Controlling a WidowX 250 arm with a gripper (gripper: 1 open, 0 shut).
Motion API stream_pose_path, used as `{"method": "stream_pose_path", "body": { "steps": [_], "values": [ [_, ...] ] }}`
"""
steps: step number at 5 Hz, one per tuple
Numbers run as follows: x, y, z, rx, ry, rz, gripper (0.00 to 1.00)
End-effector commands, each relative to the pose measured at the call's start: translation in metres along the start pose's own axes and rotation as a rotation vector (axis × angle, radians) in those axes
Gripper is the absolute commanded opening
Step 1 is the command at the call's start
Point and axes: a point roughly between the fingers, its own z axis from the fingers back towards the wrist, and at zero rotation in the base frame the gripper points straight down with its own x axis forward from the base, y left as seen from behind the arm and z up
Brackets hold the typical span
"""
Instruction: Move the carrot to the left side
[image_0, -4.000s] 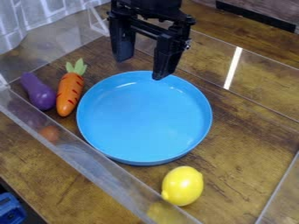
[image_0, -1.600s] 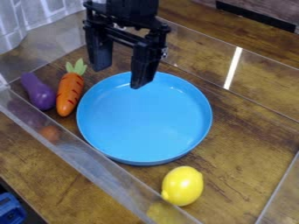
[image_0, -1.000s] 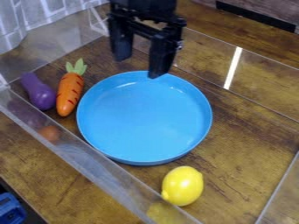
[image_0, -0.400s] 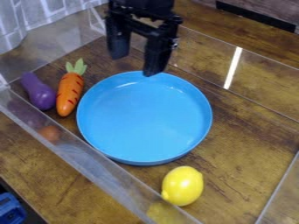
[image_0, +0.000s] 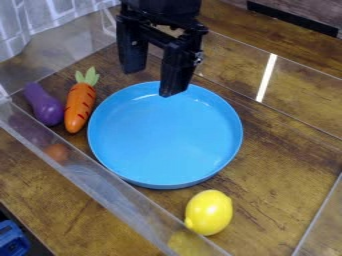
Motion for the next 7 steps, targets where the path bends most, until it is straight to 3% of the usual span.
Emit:
{"method": "stream_pose_path", "body": {
  "steps": [1,3,5,7],
  "values": [
    [0.002,0.005,0.014,0.009,-0.047,0.006,1.0],
    [0.006,0.012,0.015,0.013,-0.046,0.013,1.0],
    [-0.002,0.0,0.017,0.036,-0.027,0.058,1.0],
    [0.007,0.013,0.01,0.067,-0.024,-0.089,1.0]
  ]
}}
